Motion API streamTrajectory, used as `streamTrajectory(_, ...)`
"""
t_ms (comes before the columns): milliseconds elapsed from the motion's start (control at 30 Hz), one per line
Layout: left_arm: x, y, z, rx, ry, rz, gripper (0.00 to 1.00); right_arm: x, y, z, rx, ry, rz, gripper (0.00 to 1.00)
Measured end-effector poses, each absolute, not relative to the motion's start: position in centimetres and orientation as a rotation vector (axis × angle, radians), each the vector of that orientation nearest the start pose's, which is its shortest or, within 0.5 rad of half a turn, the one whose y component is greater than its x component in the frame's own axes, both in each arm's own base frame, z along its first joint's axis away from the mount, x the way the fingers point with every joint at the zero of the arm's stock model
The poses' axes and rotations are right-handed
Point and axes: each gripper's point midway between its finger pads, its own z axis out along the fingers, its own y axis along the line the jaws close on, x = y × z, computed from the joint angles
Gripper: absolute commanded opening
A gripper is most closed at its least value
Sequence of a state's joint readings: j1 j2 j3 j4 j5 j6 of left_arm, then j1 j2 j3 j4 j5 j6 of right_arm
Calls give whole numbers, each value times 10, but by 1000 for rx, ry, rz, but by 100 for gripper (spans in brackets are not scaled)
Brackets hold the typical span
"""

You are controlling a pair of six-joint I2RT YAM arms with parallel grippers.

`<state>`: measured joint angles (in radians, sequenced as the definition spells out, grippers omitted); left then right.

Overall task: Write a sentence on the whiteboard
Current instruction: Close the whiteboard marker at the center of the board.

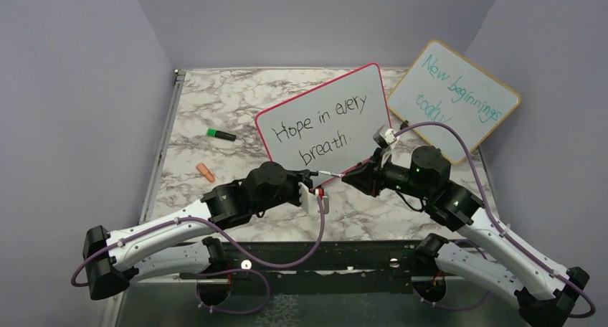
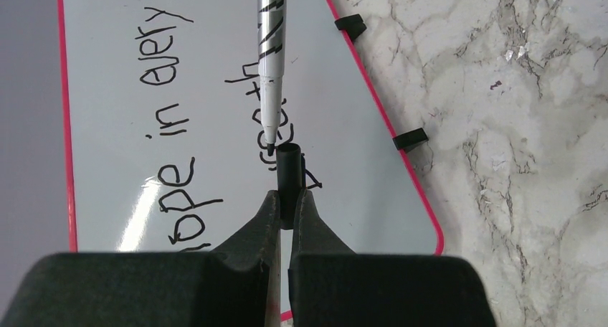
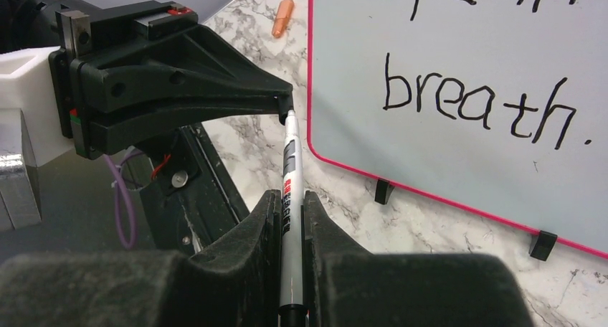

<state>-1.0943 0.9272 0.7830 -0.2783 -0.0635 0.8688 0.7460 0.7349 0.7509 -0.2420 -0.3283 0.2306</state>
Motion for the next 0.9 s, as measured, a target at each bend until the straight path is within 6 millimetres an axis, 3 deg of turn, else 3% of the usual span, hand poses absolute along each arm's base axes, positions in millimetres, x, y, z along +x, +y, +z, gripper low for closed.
streamTrajectory(900,190,-272,220,1624,1157,-79,0,161,238,259,-745,1778,959,1)
